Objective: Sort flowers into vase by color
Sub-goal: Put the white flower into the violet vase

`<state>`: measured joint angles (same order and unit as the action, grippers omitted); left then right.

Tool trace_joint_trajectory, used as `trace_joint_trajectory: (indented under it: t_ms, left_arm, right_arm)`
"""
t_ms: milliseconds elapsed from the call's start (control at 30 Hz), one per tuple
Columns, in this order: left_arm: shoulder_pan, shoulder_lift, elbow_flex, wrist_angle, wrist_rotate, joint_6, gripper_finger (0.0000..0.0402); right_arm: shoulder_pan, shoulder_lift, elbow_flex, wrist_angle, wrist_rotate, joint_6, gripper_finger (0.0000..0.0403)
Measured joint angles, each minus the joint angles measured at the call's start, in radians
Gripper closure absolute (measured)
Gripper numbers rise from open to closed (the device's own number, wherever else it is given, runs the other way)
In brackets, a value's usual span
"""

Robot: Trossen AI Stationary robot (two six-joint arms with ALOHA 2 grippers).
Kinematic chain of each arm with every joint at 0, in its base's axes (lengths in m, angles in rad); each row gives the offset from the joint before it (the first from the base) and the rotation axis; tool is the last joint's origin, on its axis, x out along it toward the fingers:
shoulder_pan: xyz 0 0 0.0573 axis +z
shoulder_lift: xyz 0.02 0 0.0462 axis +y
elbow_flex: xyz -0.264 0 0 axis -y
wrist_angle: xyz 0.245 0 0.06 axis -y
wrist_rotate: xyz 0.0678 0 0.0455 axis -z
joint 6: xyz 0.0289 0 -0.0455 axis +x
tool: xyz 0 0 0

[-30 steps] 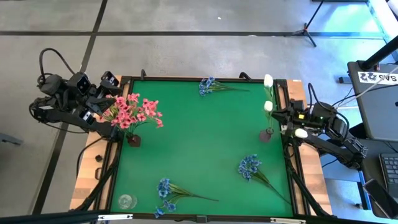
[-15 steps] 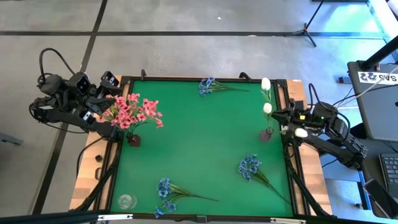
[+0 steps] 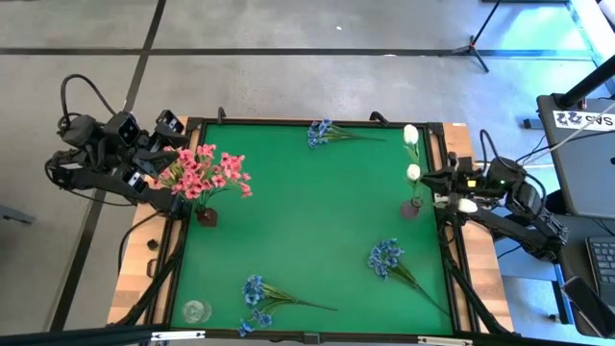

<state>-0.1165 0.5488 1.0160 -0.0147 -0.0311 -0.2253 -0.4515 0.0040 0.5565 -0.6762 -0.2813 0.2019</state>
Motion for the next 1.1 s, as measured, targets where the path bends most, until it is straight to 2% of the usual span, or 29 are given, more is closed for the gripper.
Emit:
trace_joint_trajectory:
  t_ms: [167, 367, 500, 667, 767, 967, 1100]
  left_arm:
    - [0.0, 0.0, 0.0, 0.0, 0.0, 0.017, 0.0227]
    - [0.0, 0.0, 0.0, 0.009, 0.0, 0.045, 0.0227]
    - [0.0, -0.001, 0.0, 0.012, 0.0, 0.045, 0.0227]
    - [0.0, -0.001, 0.0, 0.01, 0.0, 0.045, 0.0227]
    - [0.0, -0.001, 0.0, 0.007, 0.0, 0.045, 0.0227]
    - [0.0, -0.001, 0.0, 0.004, 0.0, 0.053, 0.0227]
    - [0.0, -0.001, 0.0, 0.005, 0.0, 0.075, 0.0227]
  right_arm:
    - [0.0, 0.0, 0.057, -0.107, 0.044, -0.034, 0.0324]
    - [0.0, 0.0, 0.063, -0.11, 0.046, -0.034, 0.0266]
    - [0.0, 0.007, 0.102, -0.121, 0.051, -0.035, 0.0252]
    - [0.0, 0.06, 0.192, -0.219, 0.165, -0.028, 0.0251]
    - [0.0, 0.114, 0.249, -0.304, 0.216, 0.042, 0.0251]
    - [0.0, 0.309, 0.358, -0.505, 0.373, 0.32, 0.0251]
    - [0.0, 0.478, 0.422, -0.588, 0.386, 0.388, 0.0251]
